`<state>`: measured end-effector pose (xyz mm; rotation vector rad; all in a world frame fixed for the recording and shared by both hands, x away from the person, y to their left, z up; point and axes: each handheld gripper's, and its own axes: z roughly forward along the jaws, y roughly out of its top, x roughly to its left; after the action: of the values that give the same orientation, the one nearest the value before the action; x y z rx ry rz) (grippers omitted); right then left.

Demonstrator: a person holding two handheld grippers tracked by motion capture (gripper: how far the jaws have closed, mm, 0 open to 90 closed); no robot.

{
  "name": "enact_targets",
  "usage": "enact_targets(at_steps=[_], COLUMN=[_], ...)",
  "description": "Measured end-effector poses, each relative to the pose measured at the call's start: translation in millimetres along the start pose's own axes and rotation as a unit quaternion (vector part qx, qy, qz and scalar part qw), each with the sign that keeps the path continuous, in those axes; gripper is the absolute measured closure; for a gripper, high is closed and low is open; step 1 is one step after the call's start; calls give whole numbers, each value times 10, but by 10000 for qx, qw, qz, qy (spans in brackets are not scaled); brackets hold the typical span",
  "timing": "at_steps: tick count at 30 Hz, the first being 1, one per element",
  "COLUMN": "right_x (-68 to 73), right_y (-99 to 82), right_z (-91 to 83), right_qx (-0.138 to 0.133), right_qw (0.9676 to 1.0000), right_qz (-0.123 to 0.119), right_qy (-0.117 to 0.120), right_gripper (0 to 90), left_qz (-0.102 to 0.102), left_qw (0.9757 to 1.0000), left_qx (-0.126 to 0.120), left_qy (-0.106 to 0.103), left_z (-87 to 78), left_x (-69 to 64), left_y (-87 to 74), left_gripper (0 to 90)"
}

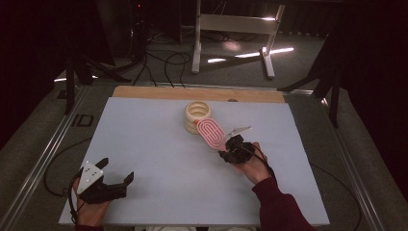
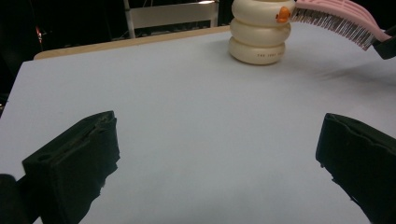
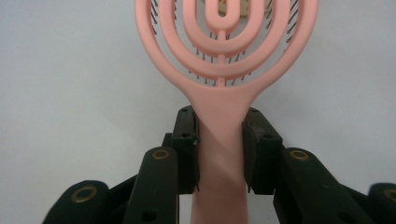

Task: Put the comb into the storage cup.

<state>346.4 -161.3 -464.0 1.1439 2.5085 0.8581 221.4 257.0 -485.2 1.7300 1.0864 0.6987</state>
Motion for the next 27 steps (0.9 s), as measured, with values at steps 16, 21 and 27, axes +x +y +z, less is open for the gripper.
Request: enact_targets(at_steps=[16, 21, 27], right_x=[-13, -19, -19], right_y=[10, 21, 32], right_z=[-157, -173, -209], right_qx=[-404, -514, -711], right_qw=[9991, 9986, 9974], right_qz=[91, 111, 96], right_qy=[52, 44, 37], right_gripper=[698, 698, 698], left_qz=[-49, -38, -79], left_qw=[9999, 9999, 9998], left_qx=[81, 148, 157], left_qy=[46, 62, 126], left_z=[24, 51, 47], left_x=[-9, -27, -18], left_y=[5, 18, 55], left_gripper=[2, 2, 1])
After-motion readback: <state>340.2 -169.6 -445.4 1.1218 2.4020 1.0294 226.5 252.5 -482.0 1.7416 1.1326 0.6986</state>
